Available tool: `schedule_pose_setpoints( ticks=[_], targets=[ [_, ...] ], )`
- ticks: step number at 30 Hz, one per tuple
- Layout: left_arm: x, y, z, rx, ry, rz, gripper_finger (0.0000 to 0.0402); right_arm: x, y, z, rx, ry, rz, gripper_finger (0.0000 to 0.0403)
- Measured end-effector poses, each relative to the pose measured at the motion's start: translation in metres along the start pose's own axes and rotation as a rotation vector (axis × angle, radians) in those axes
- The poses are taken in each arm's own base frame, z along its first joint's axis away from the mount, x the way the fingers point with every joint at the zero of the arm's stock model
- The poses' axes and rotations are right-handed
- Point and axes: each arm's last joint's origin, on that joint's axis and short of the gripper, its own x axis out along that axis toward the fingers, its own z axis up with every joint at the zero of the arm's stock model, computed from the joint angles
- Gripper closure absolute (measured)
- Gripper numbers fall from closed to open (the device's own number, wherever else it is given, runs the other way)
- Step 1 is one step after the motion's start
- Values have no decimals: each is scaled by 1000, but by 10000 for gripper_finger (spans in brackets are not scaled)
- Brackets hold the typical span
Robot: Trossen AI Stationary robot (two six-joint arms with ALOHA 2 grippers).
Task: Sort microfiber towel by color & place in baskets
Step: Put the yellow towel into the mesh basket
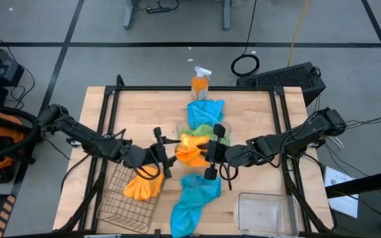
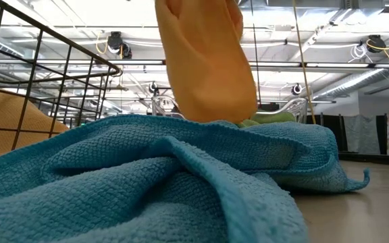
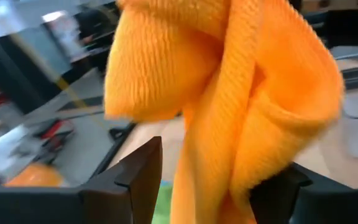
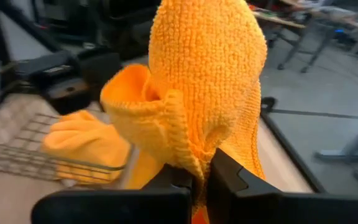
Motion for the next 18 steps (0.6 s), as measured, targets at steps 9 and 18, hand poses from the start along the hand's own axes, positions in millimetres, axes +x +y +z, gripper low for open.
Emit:
schedule_pose_setpoints(
  ticks=[9,18],
  targets=[
    [1,-3,5,52,-77,-157,310,14,7,-4,42,-14,26,377],
    [-3,-5,4,98,-52,-104,392,21,14,-20,-13,89,48,248]
  ],
)
